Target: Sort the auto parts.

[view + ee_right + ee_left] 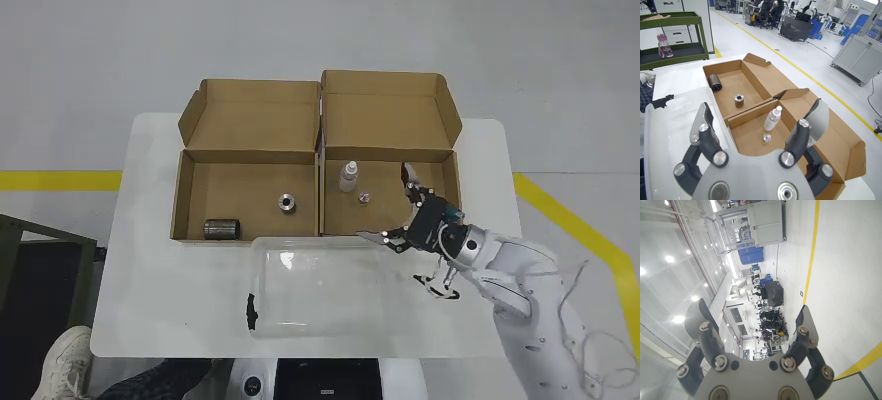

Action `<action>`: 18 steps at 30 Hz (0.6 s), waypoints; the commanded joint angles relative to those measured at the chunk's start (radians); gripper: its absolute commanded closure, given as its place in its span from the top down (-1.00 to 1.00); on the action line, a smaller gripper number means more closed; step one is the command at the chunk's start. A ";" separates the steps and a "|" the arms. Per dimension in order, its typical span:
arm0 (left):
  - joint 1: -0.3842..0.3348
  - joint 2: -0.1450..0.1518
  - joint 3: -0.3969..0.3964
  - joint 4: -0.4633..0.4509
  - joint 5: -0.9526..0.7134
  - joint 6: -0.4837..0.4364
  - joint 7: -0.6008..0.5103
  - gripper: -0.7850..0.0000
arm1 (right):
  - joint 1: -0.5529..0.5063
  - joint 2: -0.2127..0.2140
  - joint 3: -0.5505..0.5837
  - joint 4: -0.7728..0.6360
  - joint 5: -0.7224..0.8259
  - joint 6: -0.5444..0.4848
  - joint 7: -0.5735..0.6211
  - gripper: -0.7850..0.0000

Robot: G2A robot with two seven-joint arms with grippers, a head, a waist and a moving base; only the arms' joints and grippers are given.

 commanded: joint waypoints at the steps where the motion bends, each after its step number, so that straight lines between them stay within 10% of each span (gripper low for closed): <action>1: 0.000 0.000 0.000 0.000 0.000 0.000 0.000 1.00 | -0.026 0.004 0.031 0.014 0.005 -0.003 -0.033 1.00; 18: 0.000 0.000 0.000 0.000 0.000 0.000 0.000 1.00 | -0.219 0.026 0.243 0.012 0.008 0.041 -0.208 1.00</action>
